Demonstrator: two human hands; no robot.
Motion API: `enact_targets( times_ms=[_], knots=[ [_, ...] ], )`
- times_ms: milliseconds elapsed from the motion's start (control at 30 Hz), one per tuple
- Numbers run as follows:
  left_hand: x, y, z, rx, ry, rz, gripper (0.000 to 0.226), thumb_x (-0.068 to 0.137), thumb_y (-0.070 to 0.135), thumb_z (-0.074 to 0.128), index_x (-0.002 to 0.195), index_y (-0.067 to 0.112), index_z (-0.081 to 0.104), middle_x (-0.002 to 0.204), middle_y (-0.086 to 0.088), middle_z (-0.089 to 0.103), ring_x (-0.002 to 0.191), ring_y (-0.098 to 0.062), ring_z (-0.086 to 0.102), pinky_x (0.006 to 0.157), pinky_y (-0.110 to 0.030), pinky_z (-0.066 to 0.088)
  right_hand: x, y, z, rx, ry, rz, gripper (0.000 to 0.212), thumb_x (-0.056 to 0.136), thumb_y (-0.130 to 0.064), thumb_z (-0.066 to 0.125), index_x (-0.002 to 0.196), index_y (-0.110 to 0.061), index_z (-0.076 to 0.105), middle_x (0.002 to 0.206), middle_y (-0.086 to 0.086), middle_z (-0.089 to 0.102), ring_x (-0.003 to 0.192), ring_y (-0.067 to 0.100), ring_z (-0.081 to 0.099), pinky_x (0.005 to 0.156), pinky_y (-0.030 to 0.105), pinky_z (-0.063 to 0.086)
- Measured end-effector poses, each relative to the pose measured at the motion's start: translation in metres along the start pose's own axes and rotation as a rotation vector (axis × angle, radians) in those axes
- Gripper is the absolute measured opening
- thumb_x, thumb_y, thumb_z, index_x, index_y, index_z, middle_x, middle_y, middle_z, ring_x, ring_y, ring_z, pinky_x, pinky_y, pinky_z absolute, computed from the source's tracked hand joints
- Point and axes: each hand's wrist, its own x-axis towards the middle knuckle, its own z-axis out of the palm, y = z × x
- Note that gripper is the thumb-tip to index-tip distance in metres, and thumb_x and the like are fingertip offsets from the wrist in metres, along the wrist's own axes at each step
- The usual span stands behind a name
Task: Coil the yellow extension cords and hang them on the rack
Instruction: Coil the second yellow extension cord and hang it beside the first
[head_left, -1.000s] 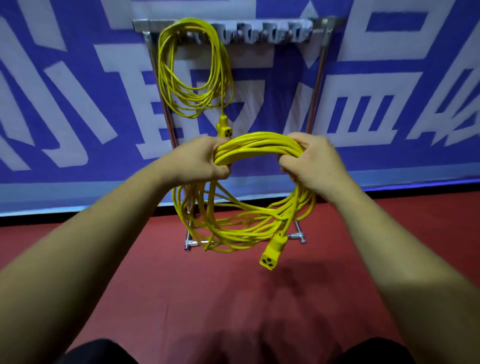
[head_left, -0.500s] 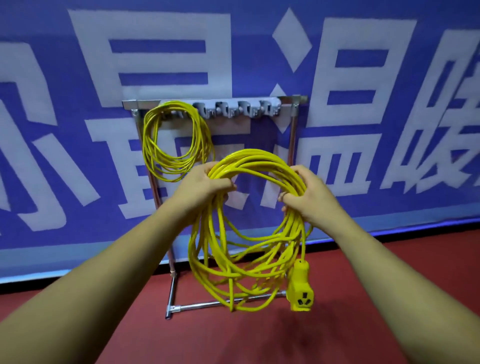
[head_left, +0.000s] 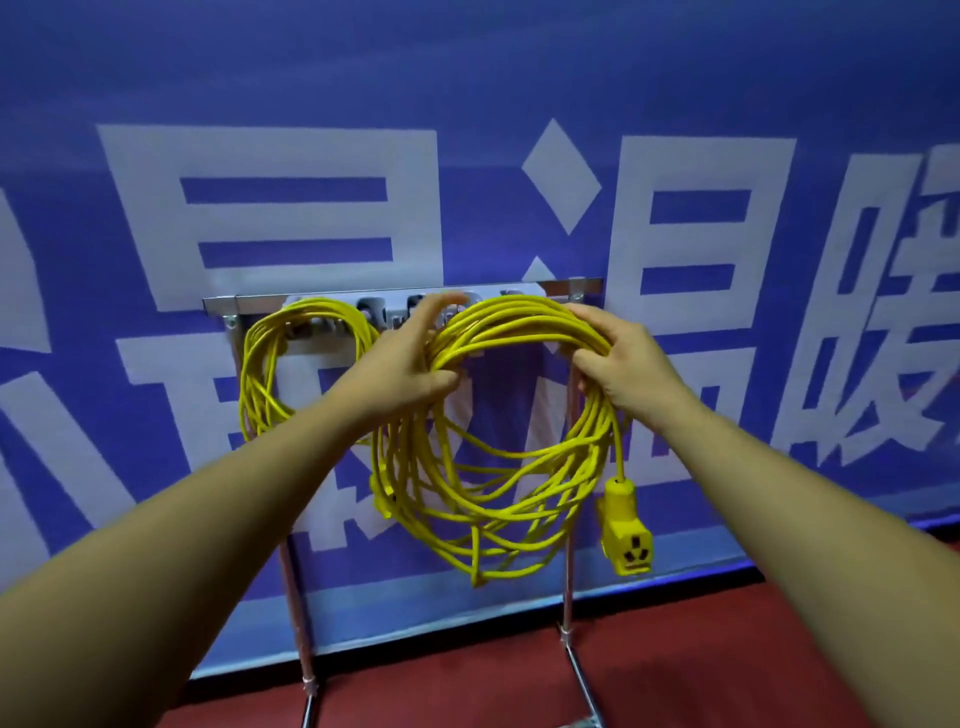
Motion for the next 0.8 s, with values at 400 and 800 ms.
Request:
enact_targets(
  times_ms=[400,800],
  knots=[
    [0.126,-0.084,0.019,0.373,0.082,0.094,0.037,0.084,0.015,0.067,0.117,0.012,0.052,0.097,-0.012,0.064,0.085,-0.032,0.059,0.07,-0.041,0.047,0.129,0.089,0.022,-0.295,-0.028,-0.146,0.04,0.087,-0.006,0.054,0.122,-0.024,0.063,0.092,0.005,0.062,0.078,0.015,0.057,0.07,0.025,0.043],
    [0.147,-0.152,0.04,0.425,0.214,-0.002,0.048,0.089,0.025,0.064,0.134,0.023,0.046,0.112,-0.017,0.05,0.1,-0.037,0.055,0.084,-0.039,0.044,0.177,0.129,0.082,-0.552,0.005,-0.102,0.031,0.093,-0.015,0.05,0.12,-0.028,0.058,0.103,0.007,0.046,0.084,0.026,0.052,0.073,0.034,0.047]
  ],
)
